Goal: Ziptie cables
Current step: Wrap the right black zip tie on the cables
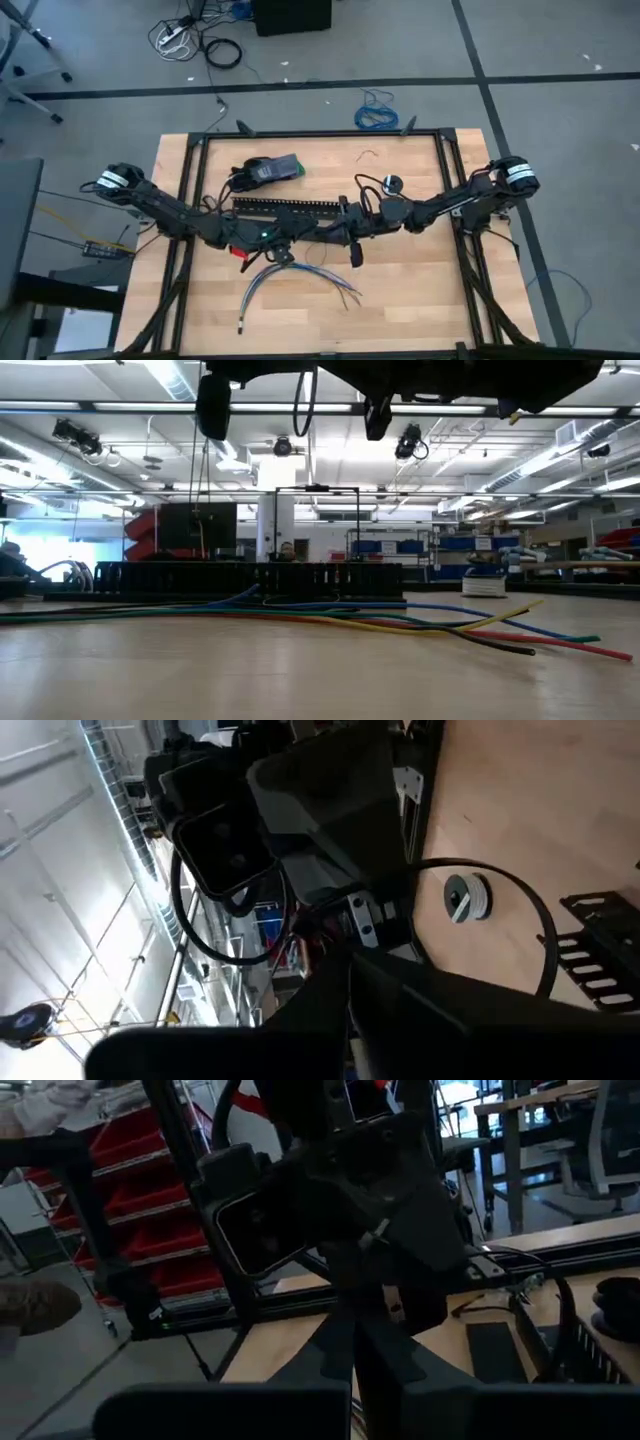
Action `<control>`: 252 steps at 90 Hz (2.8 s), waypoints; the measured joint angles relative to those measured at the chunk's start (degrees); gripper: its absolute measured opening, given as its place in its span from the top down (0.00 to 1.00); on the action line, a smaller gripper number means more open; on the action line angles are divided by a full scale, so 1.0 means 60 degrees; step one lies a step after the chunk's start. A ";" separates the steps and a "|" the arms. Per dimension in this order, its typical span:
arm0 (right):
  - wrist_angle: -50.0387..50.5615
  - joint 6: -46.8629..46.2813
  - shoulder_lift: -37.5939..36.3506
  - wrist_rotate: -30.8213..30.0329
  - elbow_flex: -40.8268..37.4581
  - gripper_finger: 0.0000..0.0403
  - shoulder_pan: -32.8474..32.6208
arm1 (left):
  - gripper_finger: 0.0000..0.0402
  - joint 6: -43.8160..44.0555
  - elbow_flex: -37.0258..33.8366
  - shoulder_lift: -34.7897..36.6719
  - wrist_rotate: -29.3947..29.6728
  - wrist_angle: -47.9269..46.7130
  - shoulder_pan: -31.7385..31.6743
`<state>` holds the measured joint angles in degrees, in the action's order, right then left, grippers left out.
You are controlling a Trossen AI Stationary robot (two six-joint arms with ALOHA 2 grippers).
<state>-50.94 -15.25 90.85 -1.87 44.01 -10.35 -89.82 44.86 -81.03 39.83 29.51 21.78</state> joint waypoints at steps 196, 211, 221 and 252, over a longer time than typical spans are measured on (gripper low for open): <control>0.1434 0.2552 -0.1271 0.0229 0.0011 0.50 0.0189 | 1.00 0.2604 -0.0007 0.0000 -0.0117 -0.0365 0.0237; 0.1358 0.2544 -0.1271 0.0222 0.0011 0.53 0.0189 | 1.00 0.3085 -0.0007 0.0000 -0.0192 -0.0356 -0.0044; 0.1359 0.2501 -0.1268 0.0237 0.0011 0.55 0.0189 | 1.00 0.3107 -0.0007 0.0000 -0.0577 -0.0352 -0.0260; 0.1360 0.2553 -0.1260 0.0229 0.0011 0.57 0.0197 | 1.00 0.3041 -0.0004 -0.0507 -0.0943 0.0191 -0.0495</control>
<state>-42.78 0.07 83.29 -0.49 44.07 -9.17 -71.57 44.84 -84.07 34.17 30.65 18.81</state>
